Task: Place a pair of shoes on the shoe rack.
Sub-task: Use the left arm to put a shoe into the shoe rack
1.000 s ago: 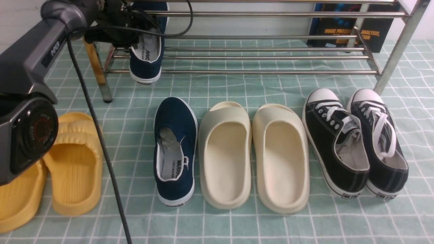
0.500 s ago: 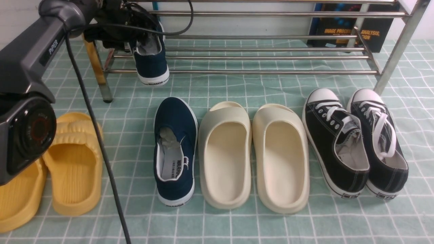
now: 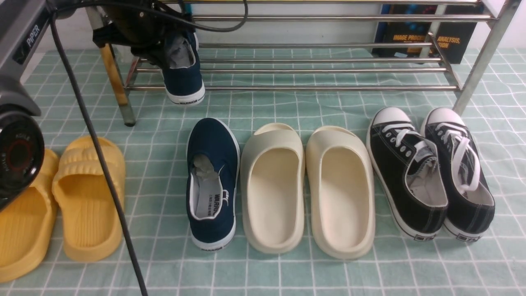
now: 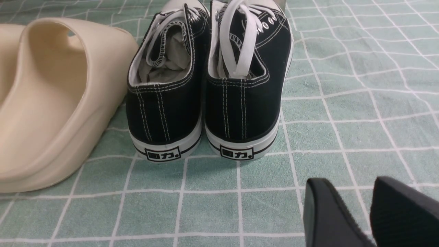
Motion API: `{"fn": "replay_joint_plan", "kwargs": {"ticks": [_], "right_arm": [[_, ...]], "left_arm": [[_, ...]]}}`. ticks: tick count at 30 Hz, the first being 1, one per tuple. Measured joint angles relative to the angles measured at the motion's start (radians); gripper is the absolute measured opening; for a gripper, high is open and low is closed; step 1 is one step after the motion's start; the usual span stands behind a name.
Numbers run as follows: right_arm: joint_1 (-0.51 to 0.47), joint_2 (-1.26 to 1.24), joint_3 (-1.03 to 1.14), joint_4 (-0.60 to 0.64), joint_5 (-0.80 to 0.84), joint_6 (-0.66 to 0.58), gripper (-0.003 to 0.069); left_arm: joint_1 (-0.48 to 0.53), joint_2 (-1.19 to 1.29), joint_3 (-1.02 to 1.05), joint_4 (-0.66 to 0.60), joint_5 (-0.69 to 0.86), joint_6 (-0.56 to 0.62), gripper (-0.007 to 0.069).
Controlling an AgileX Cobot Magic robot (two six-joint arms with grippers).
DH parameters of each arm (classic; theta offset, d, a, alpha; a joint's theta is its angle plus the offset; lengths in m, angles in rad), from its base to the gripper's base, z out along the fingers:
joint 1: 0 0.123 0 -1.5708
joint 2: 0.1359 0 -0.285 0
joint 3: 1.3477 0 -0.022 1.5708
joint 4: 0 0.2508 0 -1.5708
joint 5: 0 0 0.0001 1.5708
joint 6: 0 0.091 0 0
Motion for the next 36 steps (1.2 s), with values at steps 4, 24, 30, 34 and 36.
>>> {"fn": "replay_joint_plan", "kwargs": {"ticks": [4,24,30,34,36], "right_arm": [[0.000,0.000,0.000,0.000,0.000,0.000,0.0238],[0.000,0.000,0.000,0.000,0.000,0.000,0.0238],[0.000,0.000,0.000,0.000,0.000,0.000,0.0239],[0.000,0.000,0.000,0.000,0.000,0.000,0.0239],[0.000,0.000,0.000,0.000,0.000,0.000,0.0239]], "left_arm": [[-0.030,0.012,-0.001,-0.048,0.000,0.038,-0.0013],[-0.166,0.138,0.000,0.261,-0.059,-0.040,-0.0013],[-0.166,0.117,0.000,0.268,-0.014,-0.046,-0.0013],[-0.160,0.079,0.000,0.270,-0.003,-0.042,-0.0013],[-0.156,0.061,0.000,0.250,-0.002,-0.040,-0.0013]]}}
